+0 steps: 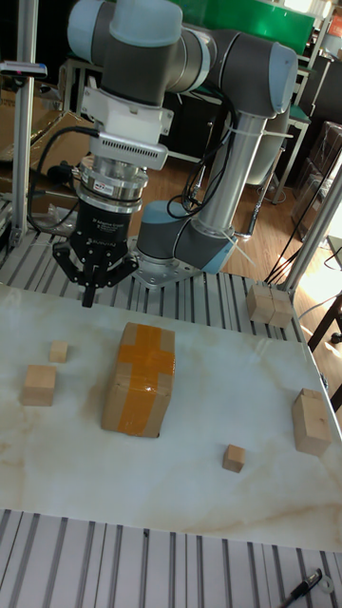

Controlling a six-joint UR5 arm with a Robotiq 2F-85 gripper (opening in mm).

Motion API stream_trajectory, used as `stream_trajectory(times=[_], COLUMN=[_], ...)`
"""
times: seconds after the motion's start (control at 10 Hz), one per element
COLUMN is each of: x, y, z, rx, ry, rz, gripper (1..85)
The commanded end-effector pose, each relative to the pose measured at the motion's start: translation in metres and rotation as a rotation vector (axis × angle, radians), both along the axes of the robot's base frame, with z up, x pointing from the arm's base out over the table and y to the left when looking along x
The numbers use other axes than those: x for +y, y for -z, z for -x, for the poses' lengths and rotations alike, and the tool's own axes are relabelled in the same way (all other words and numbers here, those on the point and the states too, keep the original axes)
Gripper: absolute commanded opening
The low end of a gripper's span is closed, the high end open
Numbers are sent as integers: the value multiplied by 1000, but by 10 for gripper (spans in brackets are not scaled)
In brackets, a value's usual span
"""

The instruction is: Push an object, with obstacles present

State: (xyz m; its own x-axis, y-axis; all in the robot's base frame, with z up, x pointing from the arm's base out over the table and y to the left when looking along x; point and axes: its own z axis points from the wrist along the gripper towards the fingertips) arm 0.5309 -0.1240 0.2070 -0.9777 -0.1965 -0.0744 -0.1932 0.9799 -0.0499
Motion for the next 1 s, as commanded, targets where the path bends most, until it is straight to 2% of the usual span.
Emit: stream_trajectory(times=[0.0,0.6,0.8,0.9], x=[7,30,29,35], y=[0,-4,-4,-4], z=[-2,-7,-6,-6], rx=[-7,-10,-6,-6], ry=[5,17,9,26], rz=[-23,-55,-50,-74], gripper=[13,13,13,17])
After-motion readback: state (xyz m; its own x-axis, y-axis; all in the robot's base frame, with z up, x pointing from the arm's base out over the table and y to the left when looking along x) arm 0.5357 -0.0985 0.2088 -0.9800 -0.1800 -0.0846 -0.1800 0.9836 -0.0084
